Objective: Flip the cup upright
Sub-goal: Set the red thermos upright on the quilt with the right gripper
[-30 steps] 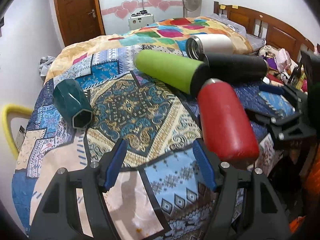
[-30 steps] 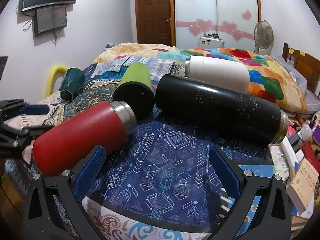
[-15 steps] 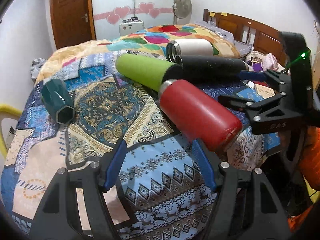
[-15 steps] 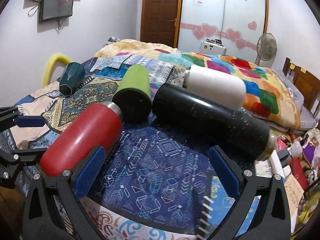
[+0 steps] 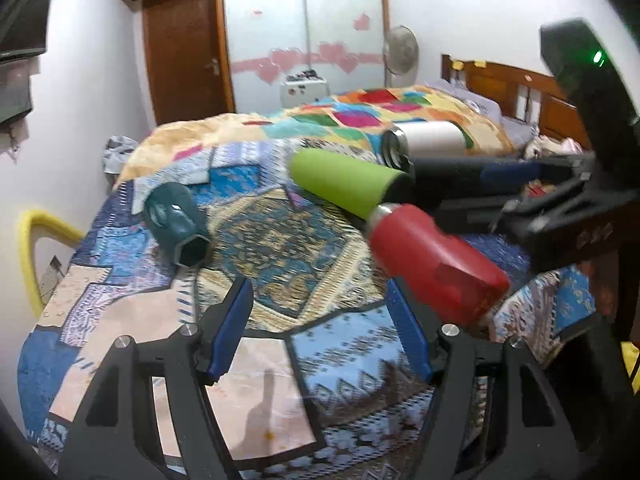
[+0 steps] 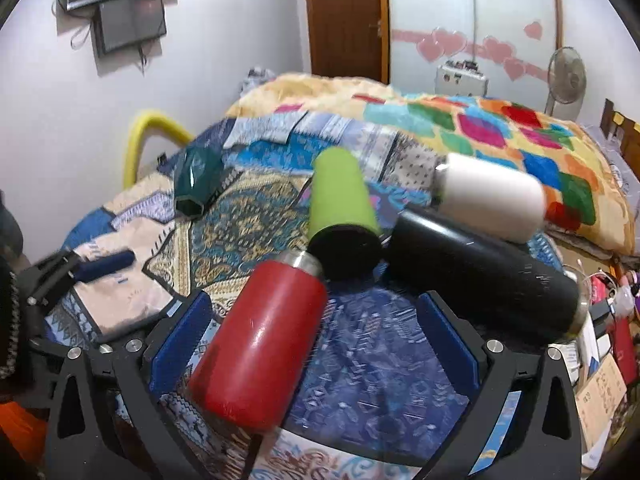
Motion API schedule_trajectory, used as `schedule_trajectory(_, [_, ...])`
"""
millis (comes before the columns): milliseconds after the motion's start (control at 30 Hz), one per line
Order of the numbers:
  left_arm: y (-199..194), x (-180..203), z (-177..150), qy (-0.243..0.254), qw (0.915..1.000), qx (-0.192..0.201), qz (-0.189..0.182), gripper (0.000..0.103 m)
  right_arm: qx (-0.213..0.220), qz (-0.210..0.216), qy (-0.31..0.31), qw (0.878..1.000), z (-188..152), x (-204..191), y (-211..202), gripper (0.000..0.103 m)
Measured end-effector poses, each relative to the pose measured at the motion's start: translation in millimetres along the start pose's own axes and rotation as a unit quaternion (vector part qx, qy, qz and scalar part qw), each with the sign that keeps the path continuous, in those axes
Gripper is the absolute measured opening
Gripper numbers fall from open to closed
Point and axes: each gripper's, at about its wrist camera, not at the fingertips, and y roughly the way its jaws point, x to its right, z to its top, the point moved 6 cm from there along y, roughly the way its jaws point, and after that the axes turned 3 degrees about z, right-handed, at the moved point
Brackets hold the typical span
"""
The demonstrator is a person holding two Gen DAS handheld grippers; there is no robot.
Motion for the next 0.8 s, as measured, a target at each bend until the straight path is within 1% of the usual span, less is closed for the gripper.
schedule_trajectory(33, [-0.2,-3.5,-0.5,-0.002,1.0000,0.002,0.006,0.069,-0.016,0.006,-0.001,1.000,-1.5,-5.1,9.4,0.091])
schedule_trajectory(133, [-1.6,-14.3,-2.6,-0.015,0.9998,0.005,0.010,0.069,-0.047,0.009,-0.007,0.999,-4.5,-11.8,24.4,0.084])
schedule_trajectory(233, [-3.5,-23.4,-3.9,-0.022,0.9996,0.009,0.013,0.069,-0.070,0.019,-0.013,0.997,-8.7,-19.6,35.7,0.082])
schedule_trajectory(300, [-6.7,-26.6,-4.7,-0.019,0.9994,0.019,0.020,0.069,-0.082,0.031,-0.010,0.996,-9.1,-22.0,39.0,0.081])
schedule_trajectory(367, [-11.3,-28.7,-4.3,-0.023,0.9991,0.029,0.018,0.069,-0.095,0.047,-0.005,0.994,-12.8,-25.1,44.8,0.079])
schedule_trajectory(400, [-12.8,-30.2,-4.0,-0.027,0.9990,0.032,0.017,0.069,-0.098,0.054,-0.002,0.994,-14.2,-26.6,46.6,0.077])
schedule_trajectory(467, [-15.3,-33.3,-2.8,-0.035,0.9985,0.037,0.016,0.069,-0.102,0.058,-0.002,0.993,-15.2,-30.5,47.5,0.075])
schedule_trajectory(567, [-15.2,-36.6,-0.5,-0.043,0.9982,0.037,0.018,0.069,-0.100,0.050,-0.022,0.993,-16.2,-36.2,45.3,0.071])
schedule_trajectory(633, [-14.7,-38.6,0.5,-0.048,0.9980,0.036,0.020,0.069,-0.098,0.050,-0.036,0.993,-16.7,-39.1,40.5,0.063])
schedule_trajectory(700, [-15.0,-39.7,1.3,-0.053,0.9977,0.036,0.021,0.069,-0.092,0.047,-0.051,0.993,-18.6,-42.3,35.6,0.061])
schedule_trajectory(800, [-17.7,-39.1,3.7,-0.059,0.9973,0.039,0.021,0.069,-0.078,0.038,-0.067,0.994,-22.9,-43.7,27.7,0.060])
